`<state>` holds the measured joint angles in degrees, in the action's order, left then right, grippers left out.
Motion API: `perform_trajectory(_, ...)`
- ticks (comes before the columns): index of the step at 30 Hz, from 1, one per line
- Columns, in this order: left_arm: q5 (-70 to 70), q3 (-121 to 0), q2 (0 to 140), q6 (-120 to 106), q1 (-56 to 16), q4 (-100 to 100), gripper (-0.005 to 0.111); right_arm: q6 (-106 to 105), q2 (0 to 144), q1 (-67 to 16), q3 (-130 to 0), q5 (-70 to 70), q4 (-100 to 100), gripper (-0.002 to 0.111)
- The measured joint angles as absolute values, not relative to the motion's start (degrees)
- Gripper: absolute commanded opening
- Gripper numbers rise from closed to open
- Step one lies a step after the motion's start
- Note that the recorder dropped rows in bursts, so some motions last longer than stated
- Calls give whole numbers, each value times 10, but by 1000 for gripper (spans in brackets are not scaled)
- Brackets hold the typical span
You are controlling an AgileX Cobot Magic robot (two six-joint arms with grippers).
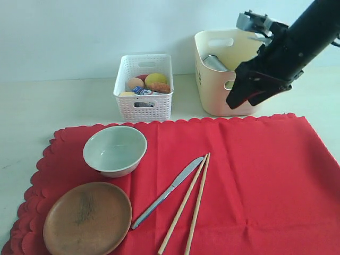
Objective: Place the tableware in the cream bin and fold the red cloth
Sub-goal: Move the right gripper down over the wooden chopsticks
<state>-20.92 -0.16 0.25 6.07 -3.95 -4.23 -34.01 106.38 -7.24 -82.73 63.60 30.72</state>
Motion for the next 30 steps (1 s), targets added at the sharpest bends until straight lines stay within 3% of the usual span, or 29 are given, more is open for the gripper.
perform_trajectory(9,-209,-2,3,61,-39,-42,78,-323,1060,-134,-739,578,242,61)
perform_trajectory(21,-209,-2,3,61,-39,-42,78,-127,1087,-260,-734,575,174,61)
perform_trajectory(30,-209,-2,3,61,-39,-42,78,-28,1123,-304,-734,533,164,61)
